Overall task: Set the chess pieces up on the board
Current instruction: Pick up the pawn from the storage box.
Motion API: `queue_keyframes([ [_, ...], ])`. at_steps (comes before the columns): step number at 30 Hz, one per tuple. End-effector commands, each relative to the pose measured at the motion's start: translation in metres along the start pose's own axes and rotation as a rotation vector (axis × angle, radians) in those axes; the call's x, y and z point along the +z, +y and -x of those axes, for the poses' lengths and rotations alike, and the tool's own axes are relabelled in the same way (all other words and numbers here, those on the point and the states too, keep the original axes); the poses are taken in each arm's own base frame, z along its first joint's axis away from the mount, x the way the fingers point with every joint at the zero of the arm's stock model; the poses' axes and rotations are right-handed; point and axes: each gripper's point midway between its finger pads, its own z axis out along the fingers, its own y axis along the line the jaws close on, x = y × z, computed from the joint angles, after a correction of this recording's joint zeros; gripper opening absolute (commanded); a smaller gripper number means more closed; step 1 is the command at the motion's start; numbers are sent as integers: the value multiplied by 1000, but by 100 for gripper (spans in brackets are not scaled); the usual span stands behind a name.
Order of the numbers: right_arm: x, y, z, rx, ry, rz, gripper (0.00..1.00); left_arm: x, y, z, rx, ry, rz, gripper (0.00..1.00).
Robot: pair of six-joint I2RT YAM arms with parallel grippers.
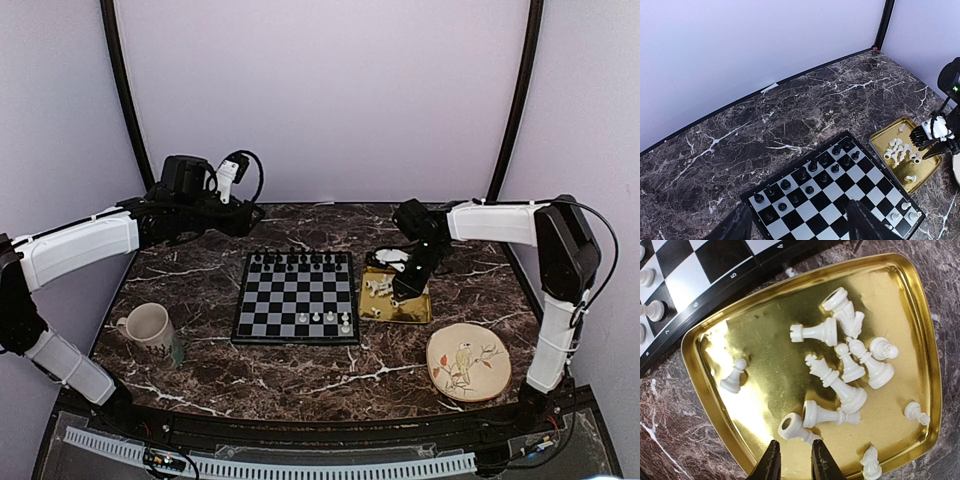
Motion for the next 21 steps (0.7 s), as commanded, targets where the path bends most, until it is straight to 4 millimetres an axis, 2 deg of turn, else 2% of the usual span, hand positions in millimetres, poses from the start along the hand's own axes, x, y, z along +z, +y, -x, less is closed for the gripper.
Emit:
queue_keyframes([
  [1, -13, 1, 19, -22, -84, -20, 22, 2, -3, -3, 3, 0, -29, 67],
  [6, -11, 14, 33, -23, -109, 46, 23, 2, -3, -2, 5, -2, -28, 67],
  [11, 5, 26, 37, -35, -83, 84, 24, 1, -3, -2, 5, -2, -30, 67],
  [16, 15, 27, 41, -40, -64, 82, 25, 1, -4, -2, 5, -3, -33, 67],
  [21, 25, 25, 35, -45, -26, 59, 26, 0, -5, -2, 6, -4, -35, 67],
])
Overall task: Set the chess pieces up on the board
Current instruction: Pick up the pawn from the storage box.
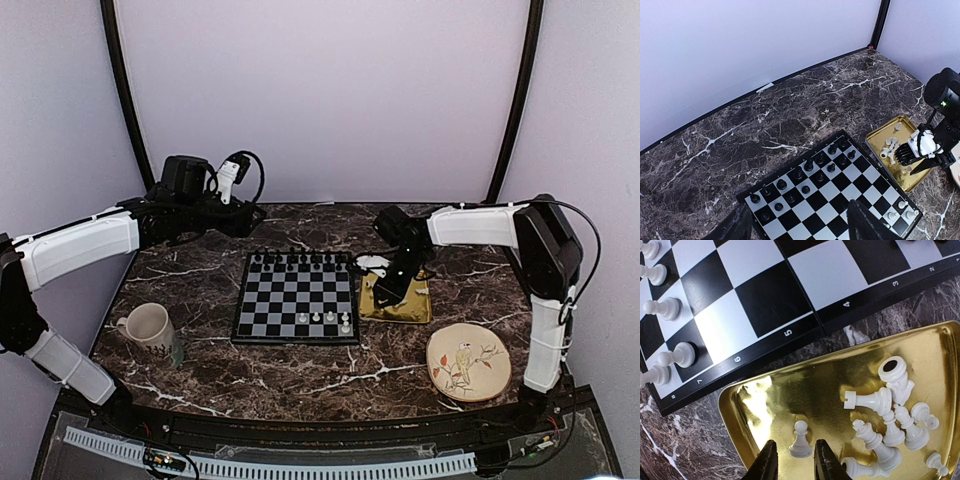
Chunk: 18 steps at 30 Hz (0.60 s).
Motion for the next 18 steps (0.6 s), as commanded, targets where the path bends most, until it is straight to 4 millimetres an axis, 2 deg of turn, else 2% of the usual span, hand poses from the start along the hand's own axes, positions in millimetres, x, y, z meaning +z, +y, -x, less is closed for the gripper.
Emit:
queue_keyframes([
  [1, 4, -2, 3, -3, 11, -21, 27, -1, -1, 0, 6, -8, -12, 67],
  [11, 18, -3, -6, -17, 61, -49, 27, -1, -2, -1, 3, -6, -16, 67],
  [18, 20, 1, -11, -27, 78, -46, 25, 0, -2, -1, 3, -5, -18, 67],
])
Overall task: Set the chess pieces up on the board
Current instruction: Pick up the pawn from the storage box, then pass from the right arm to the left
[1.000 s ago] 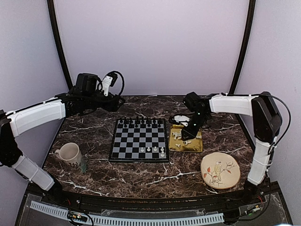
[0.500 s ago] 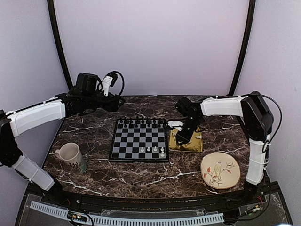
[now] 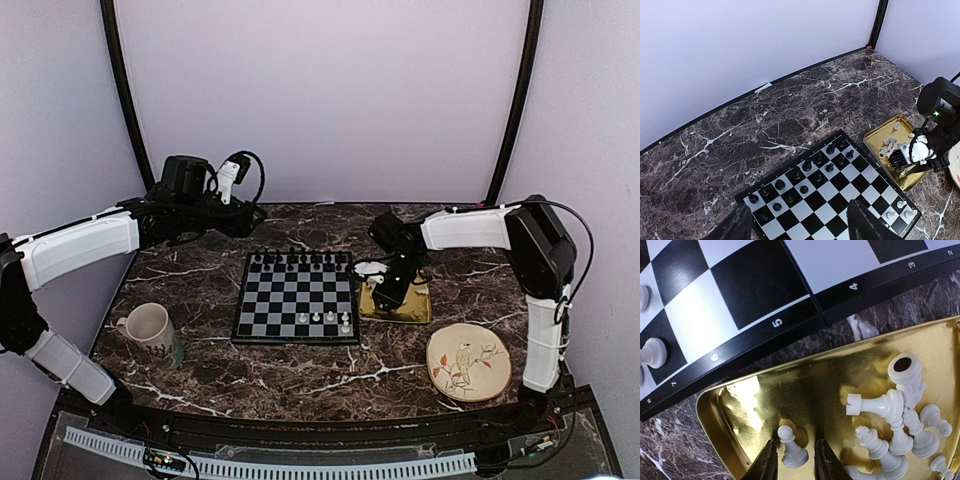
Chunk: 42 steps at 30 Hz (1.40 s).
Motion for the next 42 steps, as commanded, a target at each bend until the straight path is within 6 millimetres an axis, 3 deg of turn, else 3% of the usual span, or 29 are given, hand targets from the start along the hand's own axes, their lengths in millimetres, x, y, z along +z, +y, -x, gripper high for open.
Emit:
queue_keyframes([
  [1, 4, 3, -3, -13, 13, -10, 24, 0, -1, -1, 3, -6, -10, 67],
  [13, 5, 5, -14, -21, 36, -20, 21, 3, -2, -4, 1, 3, -16, 67],
  [22, -4, 6, -17, -36, 12, -38, 8, 9, -9, -7, 1, 14, -64, 67],
  [27, -46, 2, 13, -10, -157, 5, 7, 12, -38, -5, 4, -2, -221, 65],
  [32, -114, 21, 58, -32, -456, 192, 7, 11, -92, -1, 54, 0, -419, 63],
  [33, -122, 28, 66, -40, -507, 238, 7, 8, -111, -2, 72, -1, -476, 63],
  [37, -149, 57, 91, -65, -658, 454, 7, -3, -147, -1, 119, -69, -611, 63],
  [42, -167, 85, 106, -104, -722, 658, 8, -18, -171, -10, 173, -160, -730, 63],
])
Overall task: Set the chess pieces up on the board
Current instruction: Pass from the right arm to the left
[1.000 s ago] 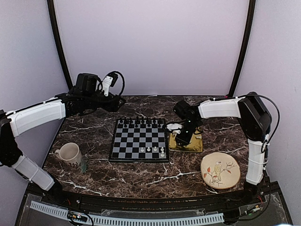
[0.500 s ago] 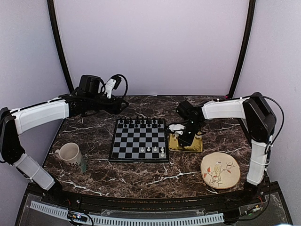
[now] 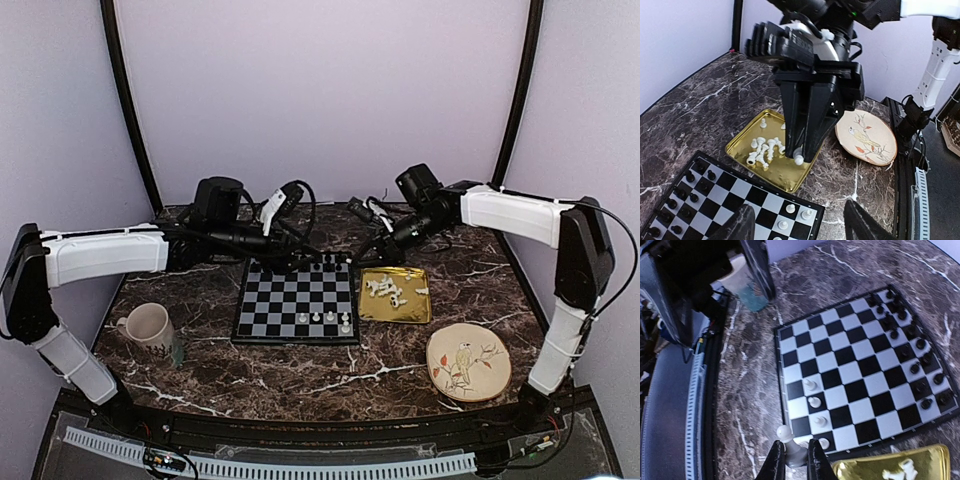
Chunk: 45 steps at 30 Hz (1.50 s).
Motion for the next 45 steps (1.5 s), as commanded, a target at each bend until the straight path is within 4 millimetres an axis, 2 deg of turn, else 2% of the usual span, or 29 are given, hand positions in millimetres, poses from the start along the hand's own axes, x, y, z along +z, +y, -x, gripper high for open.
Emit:
queue_keyframes([
  [1, 5, 41, 29, 11, -113, 273, 8, -6, -34, 13, 132, -108, -142, 63],
  [4, 8, 53, 30, 9, -111, 325, 8, -3, -46, 6, 189, -103, -190, 63],
  [9, 16, 68, 26, -14, -85, 360, 9, 1, -49, 1, 239, -98, -208, 62],
  [13, 19, 76, 28, -22, -77, 392, 9, 7, -61, -2, 260, -79, -280, 58],
  [17, 18, 81, 29, -15, -74, 426, 9, 11, -73, -7, 287, -50, -343, 51],
  [24, 21, 84, 23, -4, -55, 438, 10, 12, -83, -16, 392, -21, -322, 45],
  [30, 23, 85, 22, 0, -47, 450, 10, 22, -83, -20, 466, 14, -274, 40],
  [45, 23, 92, 20, 8, -40, 491, 11, 20, -76, -24, 518, 24, -224, 23],
])
